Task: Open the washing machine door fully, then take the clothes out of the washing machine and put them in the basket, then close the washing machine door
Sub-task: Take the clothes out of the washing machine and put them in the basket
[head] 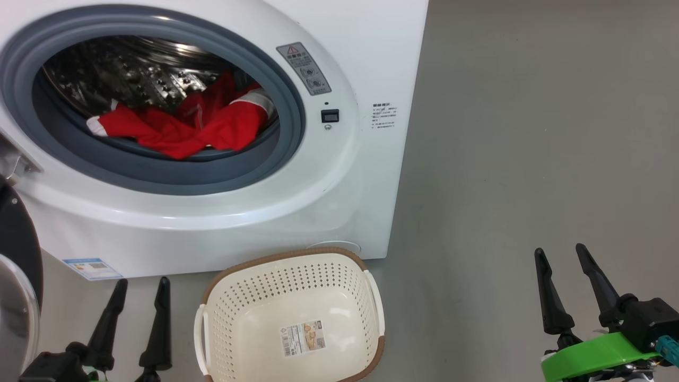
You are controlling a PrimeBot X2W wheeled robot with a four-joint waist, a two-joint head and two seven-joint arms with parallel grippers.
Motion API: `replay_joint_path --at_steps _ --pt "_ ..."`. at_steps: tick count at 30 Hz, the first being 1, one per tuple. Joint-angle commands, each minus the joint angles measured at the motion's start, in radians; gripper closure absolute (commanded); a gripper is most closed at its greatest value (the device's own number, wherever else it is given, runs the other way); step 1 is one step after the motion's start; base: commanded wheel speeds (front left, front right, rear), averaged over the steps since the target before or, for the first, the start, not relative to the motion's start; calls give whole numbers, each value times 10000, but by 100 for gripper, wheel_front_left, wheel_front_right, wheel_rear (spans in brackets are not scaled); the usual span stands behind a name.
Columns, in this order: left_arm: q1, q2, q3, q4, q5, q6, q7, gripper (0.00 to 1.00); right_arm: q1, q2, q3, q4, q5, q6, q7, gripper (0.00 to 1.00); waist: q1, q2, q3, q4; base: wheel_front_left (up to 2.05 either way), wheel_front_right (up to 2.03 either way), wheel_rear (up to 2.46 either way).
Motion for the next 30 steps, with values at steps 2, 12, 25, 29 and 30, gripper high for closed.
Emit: replay_joint_path --at_steps 2,12,25,29,30 --pt "-370 207 246 -144 61 15 -51 0 -175 -60 281 -195 -64 63 -92 0 0 0 29 -6 0 0 0" --pt "-1078 373 -289 640 89 15 -51 0 -447 -54 469 -218 -26 63 -92 0 0 0 604 -198 0 0 0" --pt "-4208 1352 -1147 2806 -293 15 -51 0 -1220 -52 1056 -299 318 63 -92 0 0 0 2079 -1121 0 0 0" --pt "-5324 1891 -1280 3394 -614 15 -51 0 -1444 -52 1336 -329 488 63 -92 0 0 0 2658 -1549 0 0 0" --pt "-5560 2039 -1306 3487 -659 15 -51 0 -1491 -52 1421 -342 531 63 -92 0 0 0 2795 -1653 0 0 0"
